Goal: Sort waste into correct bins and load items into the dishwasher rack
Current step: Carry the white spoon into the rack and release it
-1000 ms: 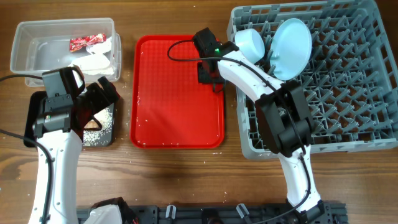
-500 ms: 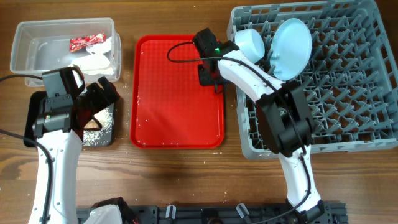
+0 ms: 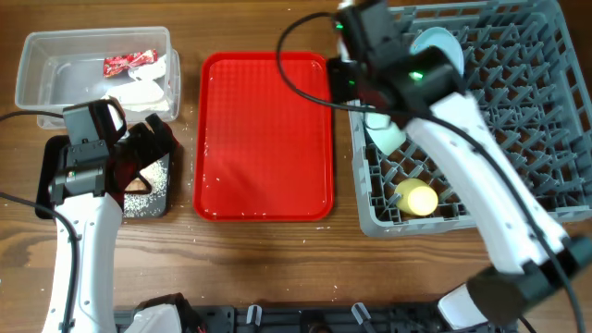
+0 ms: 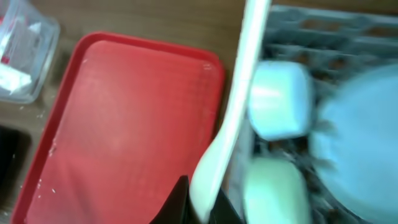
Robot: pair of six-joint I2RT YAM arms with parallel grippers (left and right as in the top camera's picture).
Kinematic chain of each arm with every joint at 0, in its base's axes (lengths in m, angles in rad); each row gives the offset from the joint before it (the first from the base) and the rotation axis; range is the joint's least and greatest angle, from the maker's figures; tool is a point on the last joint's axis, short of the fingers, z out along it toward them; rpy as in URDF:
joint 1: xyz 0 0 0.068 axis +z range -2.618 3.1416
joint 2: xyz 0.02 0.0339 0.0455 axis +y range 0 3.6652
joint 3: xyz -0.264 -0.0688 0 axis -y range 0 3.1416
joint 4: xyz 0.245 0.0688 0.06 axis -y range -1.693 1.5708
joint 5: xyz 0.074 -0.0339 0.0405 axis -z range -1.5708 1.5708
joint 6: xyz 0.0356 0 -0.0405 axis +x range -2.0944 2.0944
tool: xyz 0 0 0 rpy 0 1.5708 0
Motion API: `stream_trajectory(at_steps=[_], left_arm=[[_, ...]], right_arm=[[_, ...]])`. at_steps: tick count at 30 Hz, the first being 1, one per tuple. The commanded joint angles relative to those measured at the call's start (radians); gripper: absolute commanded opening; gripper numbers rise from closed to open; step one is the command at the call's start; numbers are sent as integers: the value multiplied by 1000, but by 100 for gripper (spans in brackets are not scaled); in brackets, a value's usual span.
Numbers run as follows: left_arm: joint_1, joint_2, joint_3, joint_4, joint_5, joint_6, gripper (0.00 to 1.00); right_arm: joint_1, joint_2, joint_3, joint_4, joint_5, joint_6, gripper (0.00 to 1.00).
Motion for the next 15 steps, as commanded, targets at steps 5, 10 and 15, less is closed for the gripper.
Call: stream_trajectory(at_steps=[5, 10, 15], left_arm=[[7, -9, 14, 0, -3, 1, 100], [7, -9, 14, 0, -3, 1, 100], [7, -9, 14, 0, -3, 1, 100]], right_arm=[[-159, -9, -54, -173, 165, 451, 4], [-267, -9, -119, -267, 165, 792, 4], [-329, -9, -178, -324, 149, 927, 4]])
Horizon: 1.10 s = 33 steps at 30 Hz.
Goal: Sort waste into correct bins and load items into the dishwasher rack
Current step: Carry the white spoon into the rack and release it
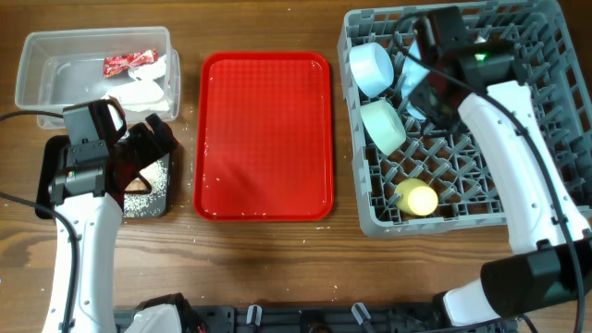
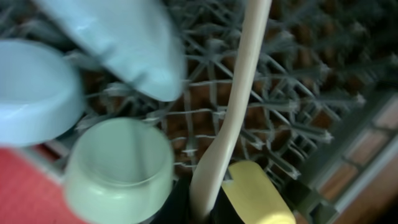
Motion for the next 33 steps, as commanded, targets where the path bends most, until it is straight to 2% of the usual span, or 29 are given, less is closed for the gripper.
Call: stream_trajectory(at_steps=[1, 10, 11, 12, 14, 21, 24, 27, 29, 30, 33], left_arm=[[7, -9, 14, 0, -3, 2, 100], [7, -9, 14, 0, -3, 1, 100], [7, -9, 14, 0, -3, 1, 100], [7, -9, 14, 0, -3, 2, 100], [7, -9, 14, 0, -3, 1, 100], [7, -9, 14, 0, -3, 1, 100], [7, -9, 14, 0, -3, 1, 100], [7, -9, 14, 0, -3, 1, 100], [7, -9, 14, 0, -3, 1, 100], [7, -9, 14, 0, -3, 1, 100], [7, -9, 14, 0, -3, 1, 100]], right_arm=[[-26, 10, -49, -3, 9, 179, 4], [-25, 10, -266, 140, -103, 183, 4], [-25, 10, -285, 152, -103, 183, 11], [-25, 10, -299, 157, -103, 183, 36], [-25, 10, -307, 156, -95, 167, 79], [-25, -16, -306, 149, -106, 95, 74], [-25, -84, -304, 114, -111, 86, 73], [-25, -204, -304, 113, -114, -11, 74], [-25, -288, -303, 114, -120, -77, 78], [-25, -332, -303, 114, -124, -112, 98], [-25, -471, -303, 117, -166, -298, 100]])
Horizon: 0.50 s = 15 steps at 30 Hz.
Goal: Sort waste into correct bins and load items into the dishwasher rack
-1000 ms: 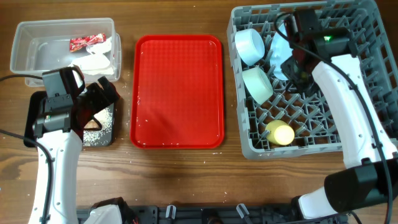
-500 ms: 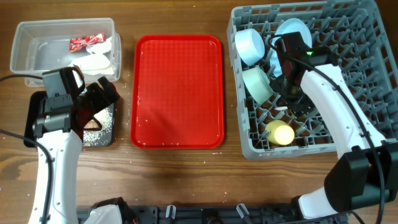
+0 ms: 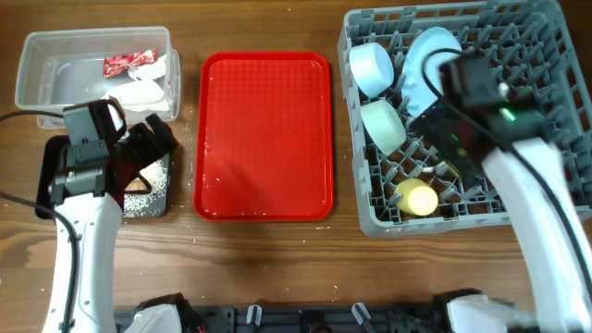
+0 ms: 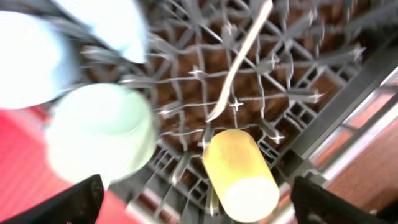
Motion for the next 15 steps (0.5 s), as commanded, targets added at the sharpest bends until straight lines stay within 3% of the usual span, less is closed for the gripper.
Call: stream_trajectory(at_steps=[1, 3, 4, 15], left_arm=[[7, -9, 14, 0, -3, 1, 100], [7, -9, 14, 0, -3, 1, 100], [7, -9, 14, 0, -3, 1, 100], [7, -9, 14, 0, -3, 1, 100]], right_arm=[[2, -171, 0, -2, -79, -322, 100], [2, -250, -1, -19, -164, -514, 100], [1, -287, -1, -29, -181, -545, 100], [1, -411, -1, -51, -216, -534, 100]])
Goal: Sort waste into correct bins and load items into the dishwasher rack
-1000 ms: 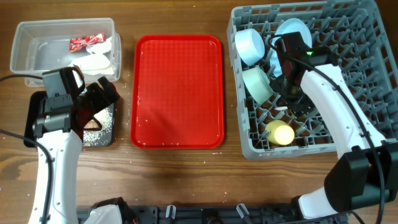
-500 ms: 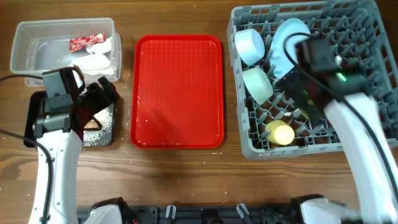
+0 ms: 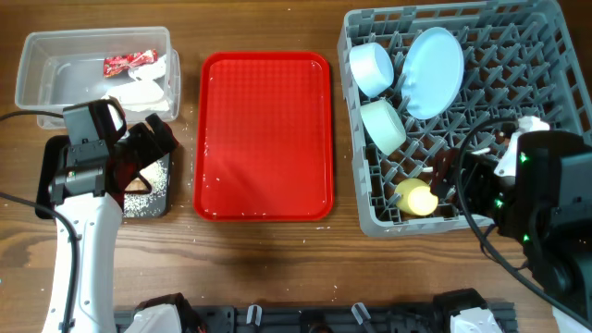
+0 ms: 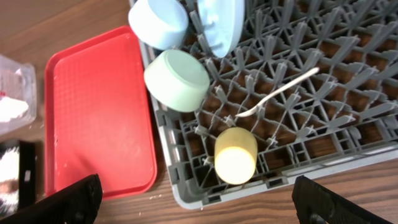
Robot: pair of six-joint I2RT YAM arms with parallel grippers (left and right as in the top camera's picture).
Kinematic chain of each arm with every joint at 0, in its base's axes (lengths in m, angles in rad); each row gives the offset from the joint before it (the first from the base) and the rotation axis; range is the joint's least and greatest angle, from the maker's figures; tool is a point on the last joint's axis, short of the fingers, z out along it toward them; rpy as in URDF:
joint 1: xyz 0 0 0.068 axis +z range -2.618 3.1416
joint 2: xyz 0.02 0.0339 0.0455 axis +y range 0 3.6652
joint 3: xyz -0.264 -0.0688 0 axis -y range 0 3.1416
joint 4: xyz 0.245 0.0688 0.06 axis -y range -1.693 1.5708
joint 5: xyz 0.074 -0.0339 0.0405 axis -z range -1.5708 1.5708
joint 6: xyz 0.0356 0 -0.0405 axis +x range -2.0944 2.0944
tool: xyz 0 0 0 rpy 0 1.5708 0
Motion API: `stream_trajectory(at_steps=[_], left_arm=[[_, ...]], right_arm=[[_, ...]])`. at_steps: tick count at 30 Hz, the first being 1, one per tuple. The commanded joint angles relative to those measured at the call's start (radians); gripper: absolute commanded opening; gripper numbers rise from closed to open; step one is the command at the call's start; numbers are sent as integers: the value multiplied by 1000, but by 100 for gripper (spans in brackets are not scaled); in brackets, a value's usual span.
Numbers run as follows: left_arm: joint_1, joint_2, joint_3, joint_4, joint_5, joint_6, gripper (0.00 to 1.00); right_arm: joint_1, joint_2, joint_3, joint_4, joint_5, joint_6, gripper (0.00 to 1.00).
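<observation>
A cream spoon (image 4: 277, 93) lies across the grid of the grey dishwasher rack (image 4: 323, 158), just past the yellow cup (image 4: 235, 155). The rack also holds a green cup (image 4: 177, 79), a blue cup (image 4: 158, 22) and a blue plate (image 4: 217, 25). My right gripper (image 4: 196, 186) hangs open and empty, high over the rack's near edge; in the overhead view the arm (image 3: 532, 199) covers the rack's front right corner. My left gripper (image 3: 148, 157) hovers open over the black bin (image 3: 148, 199), nothing visible in it.
A red tray (image 3: 266, 134) lies between the bins and the rack. The clear bin (image 3: 55, 69) at the back left holds a red wrapper (image 3: 129, 62) and white tissue (image 3: 143, 92). Crumbs dot the wood near the tray's front edge.
My right gripper, open low over the spoon and yellow cup, now sits much higher and back toward the rack's front right. The spoon stays in the rack. The left arm has not moved.
My right gripper was shut on the cream spoon at the rack's left edge beside the tray. Then it held the spoon over the rack's middle. Then it stood open with the spoon lying on the grid, and now it is drawn back from the rack.
</observation>
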Motion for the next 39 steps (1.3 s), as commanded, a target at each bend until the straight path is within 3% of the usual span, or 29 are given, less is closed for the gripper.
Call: stream_trajectory(at_steps=[1, 5, 10, 14, 18, 22, 29, 39], left_arm=[[7, -9, 14, 0, -3, 1, 100], [7, -9, 14, 0, -3, 2, 100], [7, -9, 14, 0, -3, 1, 100], [7, -9, 14, 0, -3, 1, 100], [7, -9, 14, 0, -3, 2, 100], [7, -9, 14, 0, -3, 1, 100], [7, -9, 14, 0, -3, 1, 100], [7, -9, 14, 0, -3, 1, 100]], right_arm=[[2, -2, -1, -1, -53, -27, 100], [2, -2, -4, 59, -49, -48, 100], [-1, -68, -117, 340, -47, -266, 100], [-2, -221, -365, 611, -47, -352, 100], [-46, -428, -729, 946, -102, -348, 100], [-95, -602, -1016, 1162, -170, -346, 100], [-96, -843, -1289, 1259, -168, -349, 100], [-96, -895, -1370, 1292, -155, -373, 100]])
